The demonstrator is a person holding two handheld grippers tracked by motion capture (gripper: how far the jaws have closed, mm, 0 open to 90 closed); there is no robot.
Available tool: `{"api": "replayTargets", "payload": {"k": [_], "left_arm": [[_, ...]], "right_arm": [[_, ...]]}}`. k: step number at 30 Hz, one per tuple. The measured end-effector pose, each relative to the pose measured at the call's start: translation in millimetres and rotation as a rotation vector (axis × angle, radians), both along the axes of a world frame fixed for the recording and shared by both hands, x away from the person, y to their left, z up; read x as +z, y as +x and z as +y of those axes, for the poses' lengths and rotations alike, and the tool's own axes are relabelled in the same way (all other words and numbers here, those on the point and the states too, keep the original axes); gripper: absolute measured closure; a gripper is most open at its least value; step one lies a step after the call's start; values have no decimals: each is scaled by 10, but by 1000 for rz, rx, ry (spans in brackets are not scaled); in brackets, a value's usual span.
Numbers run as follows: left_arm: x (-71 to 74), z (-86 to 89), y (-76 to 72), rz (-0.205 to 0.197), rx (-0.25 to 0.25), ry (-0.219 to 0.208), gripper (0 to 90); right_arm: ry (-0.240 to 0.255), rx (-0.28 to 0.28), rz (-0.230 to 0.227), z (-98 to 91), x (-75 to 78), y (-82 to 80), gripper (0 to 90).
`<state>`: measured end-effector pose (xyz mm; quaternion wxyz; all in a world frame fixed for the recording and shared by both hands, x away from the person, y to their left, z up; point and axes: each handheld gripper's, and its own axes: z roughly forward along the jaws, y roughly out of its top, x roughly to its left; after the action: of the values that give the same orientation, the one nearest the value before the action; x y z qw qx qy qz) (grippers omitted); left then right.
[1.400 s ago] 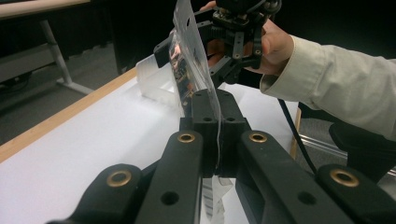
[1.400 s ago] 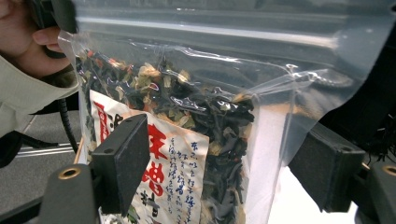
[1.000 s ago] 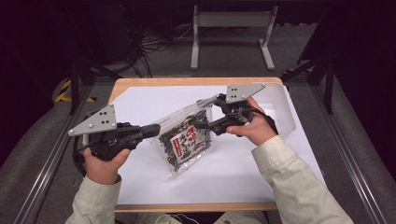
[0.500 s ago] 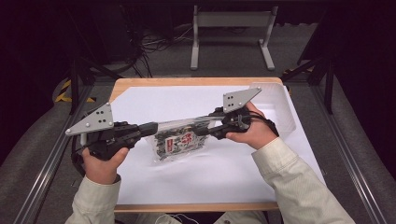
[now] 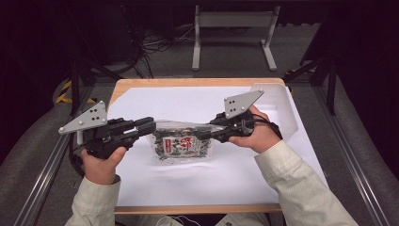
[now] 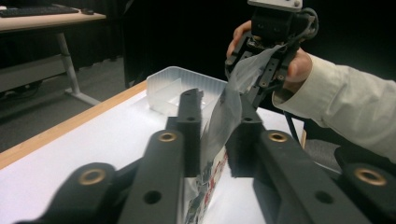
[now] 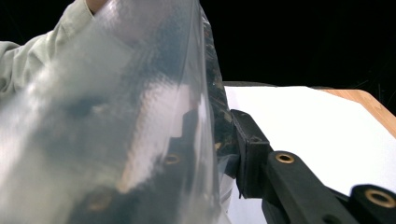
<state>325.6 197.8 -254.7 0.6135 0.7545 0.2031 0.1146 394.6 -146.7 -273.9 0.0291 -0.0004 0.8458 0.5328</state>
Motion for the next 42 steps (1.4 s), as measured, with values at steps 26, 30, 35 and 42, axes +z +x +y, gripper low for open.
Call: {"api": "replayTargets", "payload": {"k": [26, 30, 35, 42], "left_arm": [[-388, 56, 198, -42, 142, 26, 211], [-565, 97, 258, -31, 142, 48, 191], [-781, 147, 330, -39, 156, 64, 160], [-1025, 186, 426, -44, 196, 81, 150]], "right_arm": [[40, -268, 38, -591, 292, 142, 765], [44, -319, 46, -712, 336, 178, 765], [55, -374, 47, -845, 390, 226, 765], [85, -483, 47, -1104, 495, 350, 765]]}}
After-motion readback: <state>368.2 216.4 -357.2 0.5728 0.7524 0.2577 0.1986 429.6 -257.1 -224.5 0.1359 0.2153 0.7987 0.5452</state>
